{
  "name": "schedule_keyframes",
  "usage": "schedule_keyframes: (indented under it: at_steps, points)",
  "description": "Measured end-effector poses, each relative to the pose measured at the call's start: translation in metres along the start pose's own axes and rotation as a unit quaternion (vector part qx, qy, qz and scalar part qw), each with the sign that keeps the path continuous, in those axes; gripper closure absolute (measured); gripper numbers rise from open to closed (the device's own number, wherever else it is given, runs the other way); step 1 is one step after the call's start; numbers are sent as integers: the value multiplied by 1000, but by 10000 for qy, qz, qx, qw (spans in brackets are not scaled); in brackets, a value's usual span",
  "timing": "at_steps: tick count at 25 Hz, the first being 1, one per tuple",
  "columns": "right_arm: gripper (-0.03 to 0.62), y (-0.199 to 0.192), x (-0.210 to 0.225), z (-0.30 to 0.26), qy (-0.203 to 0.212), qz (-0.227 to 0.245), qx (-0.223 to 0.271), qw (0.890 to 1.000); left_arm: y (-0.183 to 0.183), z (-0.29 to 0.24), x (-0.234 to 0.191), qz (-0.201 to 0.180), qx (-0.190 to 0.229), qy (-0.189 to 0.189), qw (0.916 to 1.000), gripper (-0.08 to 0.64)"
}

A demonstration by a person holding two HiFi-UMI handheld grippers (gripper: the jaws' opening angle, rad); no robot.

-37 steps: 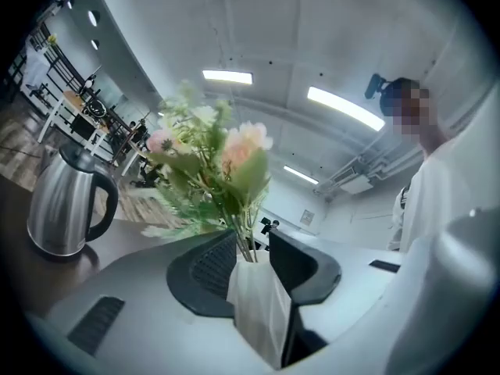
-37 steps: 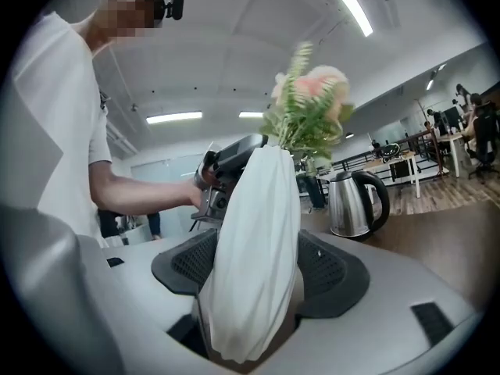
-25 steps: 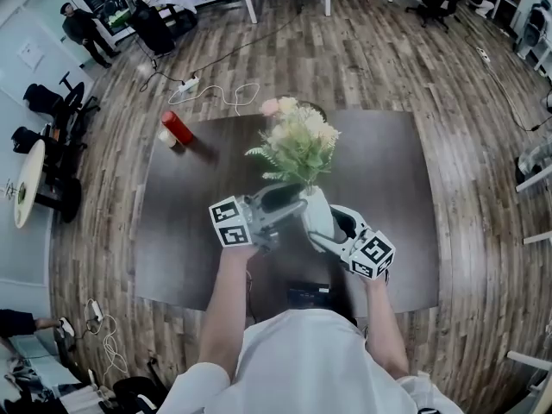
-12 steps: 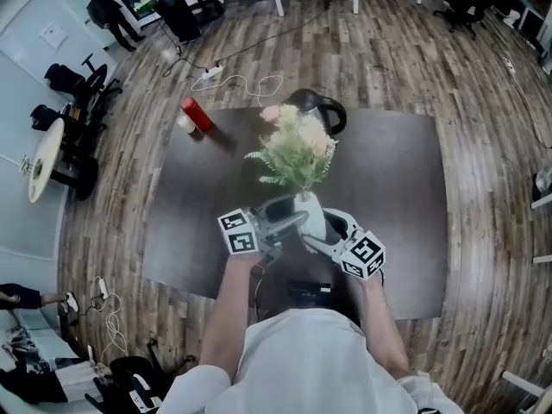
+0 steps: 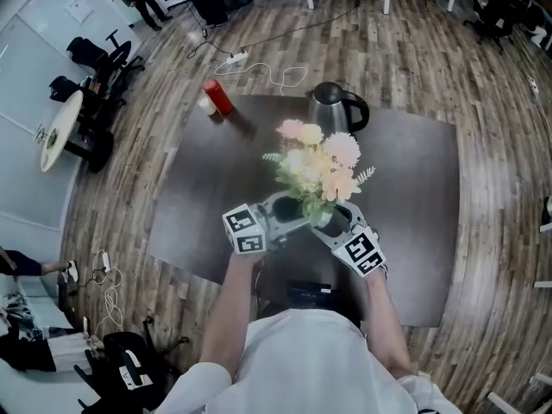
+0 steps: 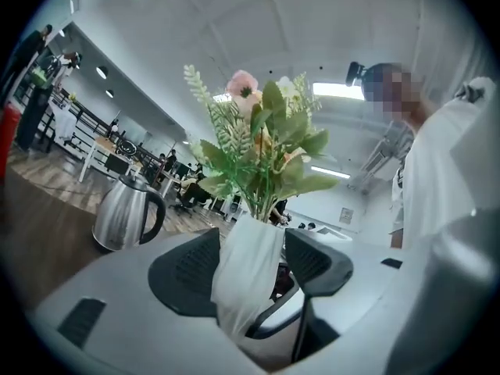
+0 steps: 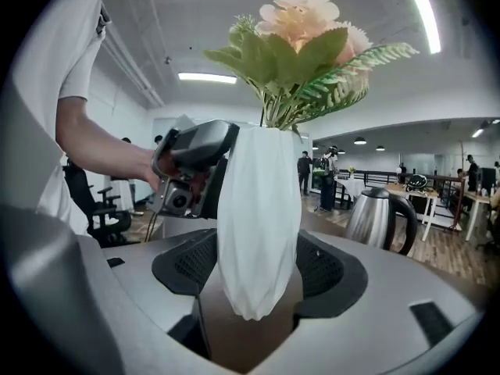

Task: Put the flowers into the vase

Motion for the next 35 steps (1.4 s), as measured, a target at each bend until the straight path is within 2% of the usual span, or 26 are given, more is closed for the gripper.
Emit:
schedule_keyframes:
  at_steps: [5,11,20,29,31,35]
  points:
    - [278,11,-9,-14,-119,202,-121,9997,2,18,4,-213,154,102,9996,311]
    - [279,21,-21,-45,-305,96,-415,9986,-4,43,-5,-347,72,1,9994,312]
    - [279,26,-49,-88,-863,-187,-1226,9885,-26,90,-34,76,334,-837,9959,313]
    - [279,8,-60,-83,-1298,-453,-2069,9687,-46,85,-28,-12,-70,-1747,9846,299]
    - [279,6,-55,-82,-1230,-458,-2214,9663,-44,81,-29,-17,-25,-1831,9831,281]
    - [279,3,-34,-91,-1129,-396,-2363,9643,-40,70,-47,51,118,-1716,9851,273]
Point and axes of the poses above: the fingertips, and each gripper's own axes: z backward along the fingers, x to its right, y out of its top, the point moved 3 cm from there along z, backward along the fingers, and after that the axes turned 13 degrees about -x, right-handed, at the moved point
